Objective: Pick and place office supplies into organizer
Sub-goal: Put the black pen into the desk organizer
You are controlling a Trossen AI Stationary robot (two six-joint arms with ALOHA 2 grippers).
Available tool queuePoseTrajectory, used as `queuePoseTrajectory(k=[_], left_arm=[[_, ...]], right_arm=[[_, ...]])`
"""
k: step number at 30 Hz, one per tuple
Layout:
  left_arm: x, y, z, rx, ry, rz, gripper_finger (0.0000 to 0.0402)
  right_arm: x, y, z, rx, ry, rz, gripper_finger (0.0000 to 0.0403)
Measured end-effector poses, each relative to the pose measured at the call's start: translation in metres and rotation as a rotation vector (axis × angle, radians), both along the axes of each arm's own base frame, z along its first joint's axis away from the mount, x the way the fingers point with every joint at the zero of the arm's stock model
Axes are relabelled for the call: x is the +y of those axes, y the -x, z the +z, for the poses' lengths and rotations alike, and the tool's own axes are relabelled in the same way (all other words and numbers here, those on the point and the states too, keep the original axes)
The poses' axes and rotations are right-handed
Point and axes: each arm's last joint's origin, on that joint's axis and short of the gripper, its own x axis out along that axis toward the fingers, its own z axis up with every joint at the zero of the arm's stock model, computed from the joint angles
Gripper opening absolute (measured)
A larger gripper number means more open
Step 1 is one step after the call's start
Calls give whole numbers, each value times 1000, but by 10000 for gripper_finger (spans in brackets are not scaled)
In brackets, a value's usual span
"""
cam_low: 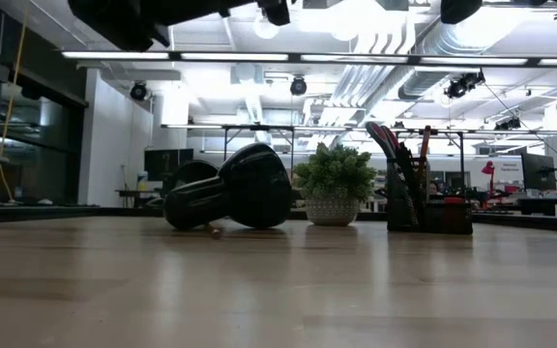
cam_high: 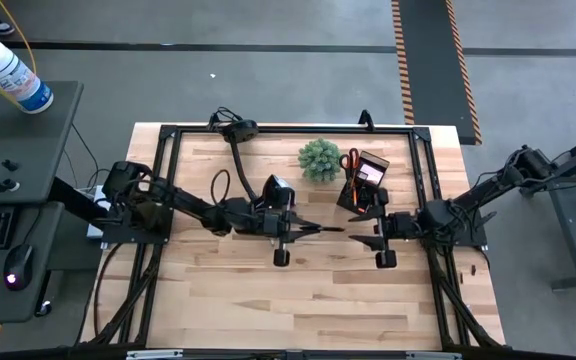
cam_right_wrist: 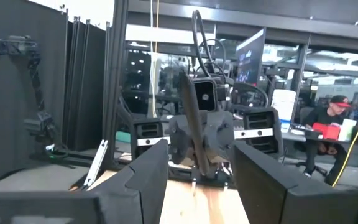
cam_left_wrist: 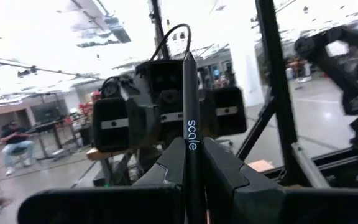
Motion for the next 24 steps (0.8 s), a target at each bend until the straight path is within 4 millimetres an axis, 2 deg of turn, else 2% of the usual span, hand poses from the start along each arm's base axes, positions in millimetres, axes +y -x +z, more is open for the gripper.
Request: queuePoseTrajectory(k=[8, 14, 24], left_arm=[[15, -3, 4, -11, 25, -44, 17], [17, -3, 4, -7, 40, -45, 17], [17, -3, 2, 8, 38, -40, 17]], right_arm=[[-3, 1, 7, -76, 18, -28, 165], [-12, -4, 6, -79, 1, -34, 165], [-10, -35, 14, -33, 22, -33, 165]])
